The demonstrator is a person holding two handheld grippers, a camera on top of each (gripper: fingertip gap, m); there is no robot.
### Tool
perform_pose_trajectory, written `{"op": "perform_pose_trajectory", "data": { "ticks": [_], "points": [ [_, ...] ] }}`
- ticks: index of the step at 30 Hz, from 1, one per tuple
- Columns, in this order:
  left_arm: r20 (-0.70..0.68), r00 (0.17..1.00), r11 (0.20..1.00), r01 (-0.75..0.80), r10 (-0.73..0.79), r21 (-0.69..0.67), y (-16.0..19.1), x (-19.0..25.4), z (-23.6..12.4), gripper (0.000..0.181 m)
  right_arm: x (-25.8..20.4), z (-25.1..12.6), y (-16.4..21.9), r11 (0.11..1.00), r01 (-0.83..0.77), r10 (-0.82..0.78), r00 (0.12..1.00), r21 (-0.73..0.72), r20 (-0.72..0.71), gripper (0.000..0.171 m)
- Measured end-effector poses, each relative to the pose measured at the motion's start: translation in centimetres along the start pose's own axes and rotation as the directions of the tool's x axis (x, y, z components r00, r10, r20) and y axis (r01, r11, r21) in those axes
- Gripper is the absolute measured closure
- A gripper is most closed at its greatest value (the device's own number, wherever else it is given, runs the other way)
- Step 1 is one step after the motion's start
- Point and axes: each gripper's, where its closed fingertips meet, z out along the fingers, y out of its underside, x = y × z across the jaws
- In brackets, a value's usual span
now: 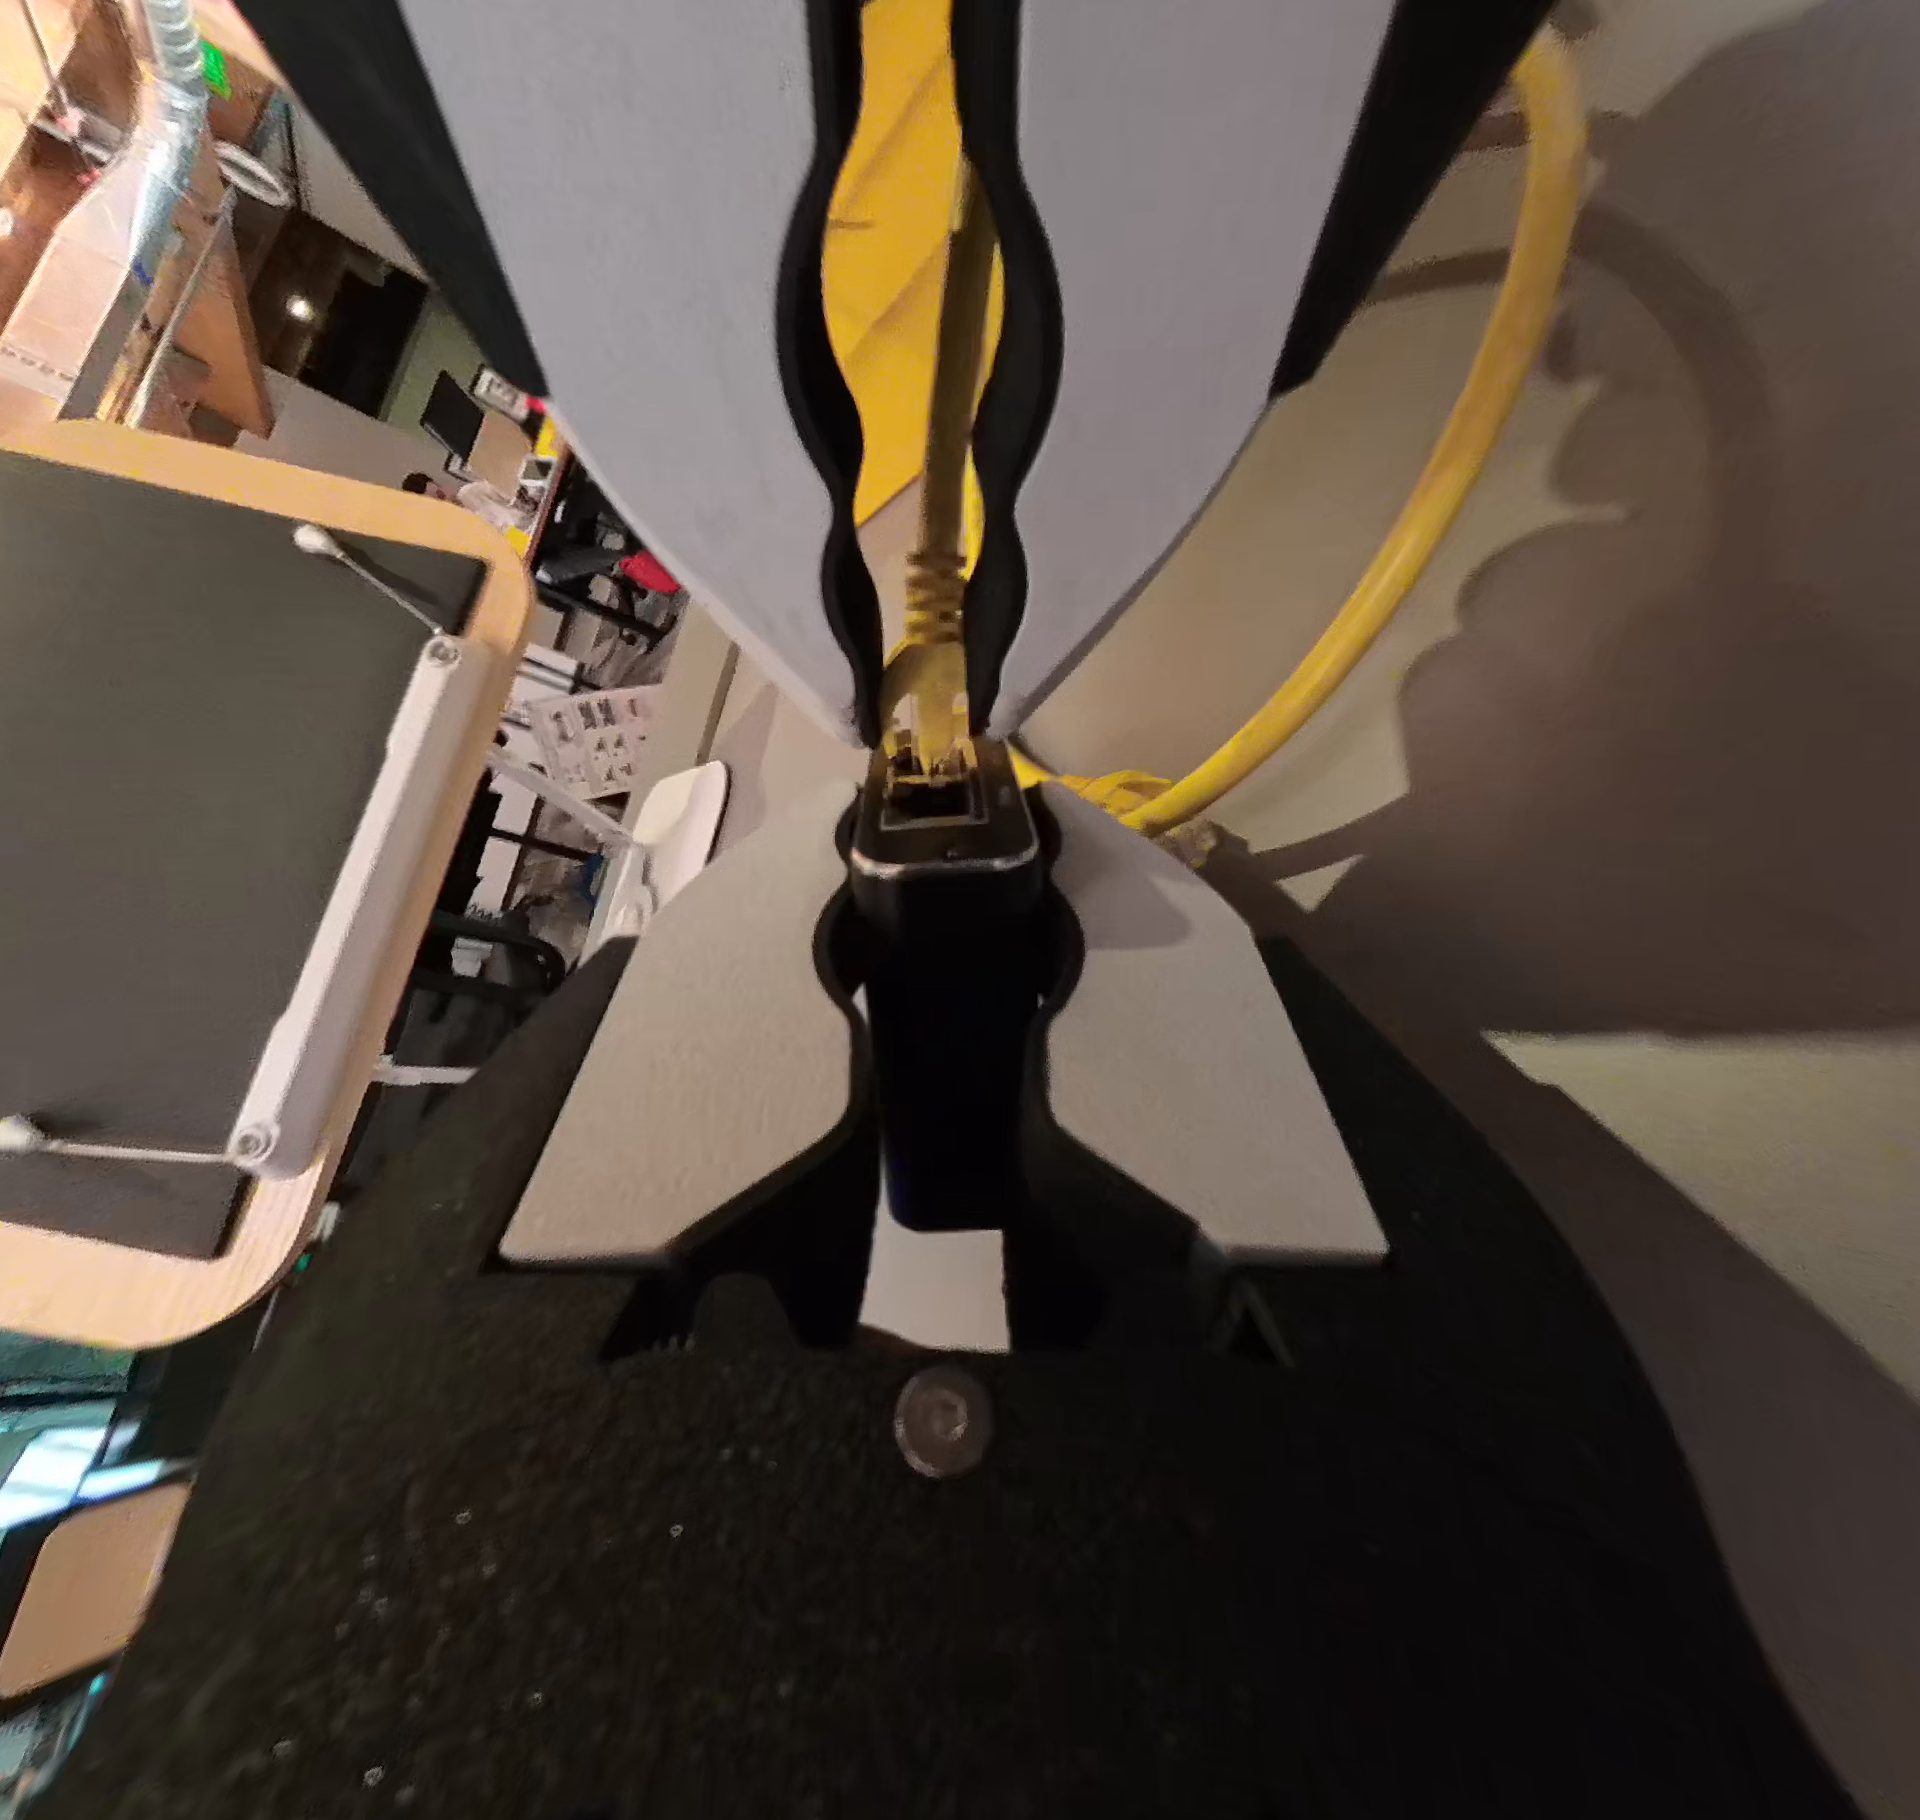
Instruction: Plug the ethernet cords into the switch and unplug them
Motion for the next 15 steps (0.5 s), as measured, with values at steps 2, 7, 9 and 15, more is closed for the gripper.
{"op": "perform_pose_trajectory", "data": {
  "ticks": [2, 7, 9, 15],
  "points": [
    [0.039, 0.999, 1.0, -0.001, 0.002, -0.015, 0.0, -0.8, -0.1, 0.153, 0.7, -0.1, 0.0, 1.0, -0.003, 0.003, 1.0, -0.001, -0.027, 0.159],
    [0.127, 0.992, 1.0, -0.014, 0.016, -0.018, -0.4, -2.4, -0.6, 0.154, 2.0, -1.1, -0.5, 0.997, -0.058, 0.063, 0.995, 0.057, -0.083, 0.159],
    [0.126, 0.991, 0.999, -0.032, 0.035, -0.027, -0.3, -2.0, -0.6, 0.155, 1.6, -1.1, -0.6, 0.994, -0.086, 0.09, 0.994, 0.071, -0.066, 0.159],
    [0.249, 0.936, 0.968, -0.24, 0.25, -0.069, -0.1, -2.9, -0.7, 0.155, 0.8, -2.2, -0.3, 0.824, -0.566, 0.554, 0.808, 0.007, 0.202, 0.152]
  ]
}}
